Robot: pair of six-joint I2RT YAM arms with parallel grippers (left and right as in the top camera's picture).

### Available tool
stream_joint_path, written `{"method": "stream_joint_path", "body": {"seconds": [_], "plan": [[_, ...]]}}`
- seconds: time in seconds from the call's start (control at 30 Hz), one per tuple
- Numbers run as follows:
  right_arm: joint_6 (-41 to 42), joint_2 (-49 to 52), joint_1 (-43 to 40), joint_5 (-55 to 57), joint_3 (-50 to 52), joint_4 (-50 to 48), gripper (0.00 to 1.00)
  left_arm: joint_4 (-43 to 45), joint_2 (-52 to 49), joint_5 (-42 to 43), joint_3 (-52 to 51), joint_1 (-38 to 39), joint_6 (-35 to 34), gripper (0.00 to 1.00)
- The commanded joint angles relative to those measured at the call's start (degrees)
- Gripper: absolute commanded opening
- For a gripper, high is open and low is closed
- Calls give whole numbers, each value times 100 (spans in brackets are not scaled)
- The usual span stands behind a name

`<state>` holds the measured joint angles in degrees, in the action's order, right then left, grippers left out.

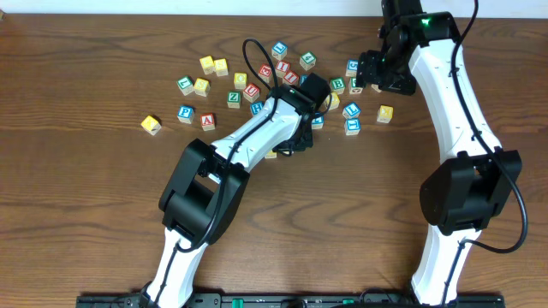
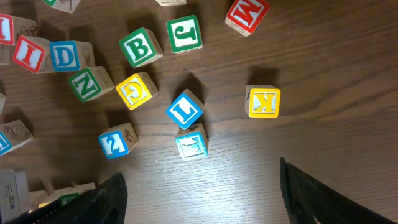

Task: Spell out CORL
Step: 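Lower the left gripper onto the green R block and close, then place the R block right of the O block and release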

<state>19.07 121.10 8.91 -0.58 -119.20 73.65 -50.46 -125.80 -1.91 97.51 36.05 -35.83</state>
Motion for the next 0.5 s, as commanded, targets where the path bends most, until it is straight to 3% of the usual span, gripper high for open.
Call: {"method": "stream_joint_path", "body": {"seconds": [0.0,0.03,0.07,0.13,0.47], "plan": [[83,-157,-22,33,-101,7,73,2,-44,-133,-72,-13,-48,27],[83,-157,-22,22,-101,7,73,2,-44,-131,-72,-13,-48,28],[81,-157,-24,22,-101,7,73,2,-44,-131,-72,-13,-48,35],[81,-157,-22,22,-101,7,73,2,-44,-131,-70,-13,-48,36],[83,-157,-20,22,-101,7,74,0,-28,-131,11,-26,138,36]]}}
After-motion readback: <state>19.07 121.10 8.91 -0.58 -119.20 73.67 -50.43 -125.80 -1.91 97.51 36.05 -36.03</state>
